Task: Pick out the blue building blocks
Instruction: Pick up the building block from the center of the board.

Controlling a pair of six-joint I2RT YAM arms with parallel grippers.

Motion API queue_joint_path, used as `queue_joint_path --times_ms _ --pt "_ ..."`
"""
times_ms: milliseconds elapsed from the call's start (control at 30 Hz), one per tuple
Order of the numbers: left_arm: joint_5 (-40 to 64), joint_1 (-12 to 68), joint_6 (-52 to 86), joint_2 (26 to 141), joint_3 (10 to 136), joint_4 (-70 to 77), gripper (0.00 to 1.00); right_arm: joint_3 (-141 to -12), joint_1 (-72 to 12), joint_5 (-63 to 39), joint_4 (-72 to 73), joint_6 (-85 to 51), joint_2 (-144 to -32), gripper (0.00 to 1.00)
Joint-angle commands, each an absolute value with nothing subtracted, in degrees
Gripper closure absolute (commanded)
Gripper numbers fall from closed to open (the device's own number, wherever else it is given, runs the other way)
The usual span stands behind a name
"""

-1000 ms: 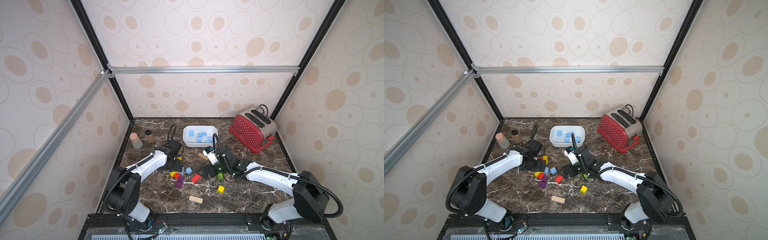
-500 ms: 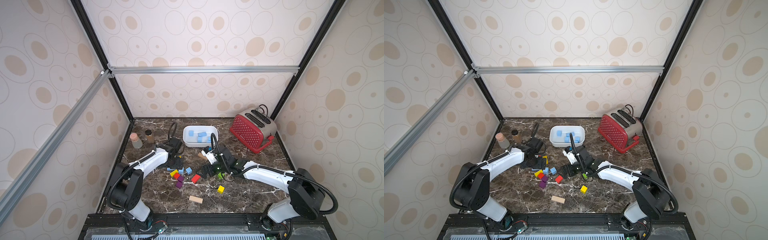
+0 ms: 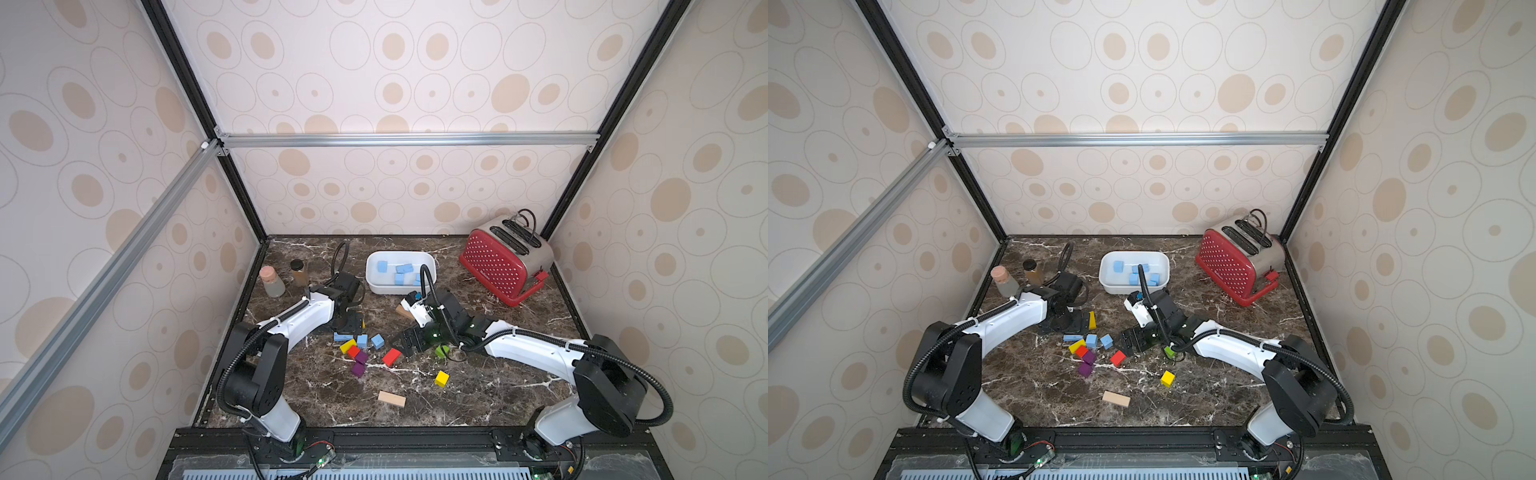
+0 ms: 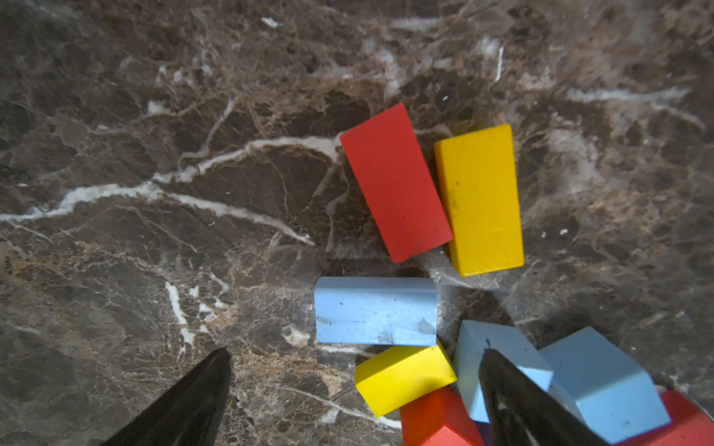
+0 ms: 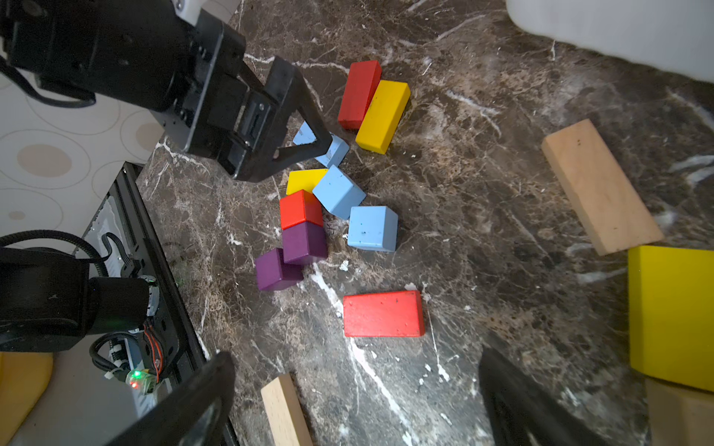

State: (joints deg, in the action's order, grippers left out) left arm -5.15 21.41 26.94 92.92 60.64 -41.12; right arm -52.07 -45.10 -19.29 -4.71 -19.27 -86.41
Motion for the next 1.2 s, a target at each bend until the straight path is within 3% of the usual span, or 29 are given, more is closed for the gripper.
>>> queue_joint_path --times_ms 0,700,1167 --pt "-4.8 20.6 26.0 94.0 62.6 -41.1 0.01 -53.2 -45.7 -19.2 -4.5 -19.3 -86.9 0.0" --pt "-0.8 19.1 26.2 99.2 61.4 -37.7 0.04 -53.1 -45.7 -19.3 -4.1 -19.3 -87.6 0.0" --pt "1.5 18.5 28.0 100.2 60.0 -36.7 0.14 -53.3 -45.7 -19.3 -3.9 -19.2 -87.9 0.0"
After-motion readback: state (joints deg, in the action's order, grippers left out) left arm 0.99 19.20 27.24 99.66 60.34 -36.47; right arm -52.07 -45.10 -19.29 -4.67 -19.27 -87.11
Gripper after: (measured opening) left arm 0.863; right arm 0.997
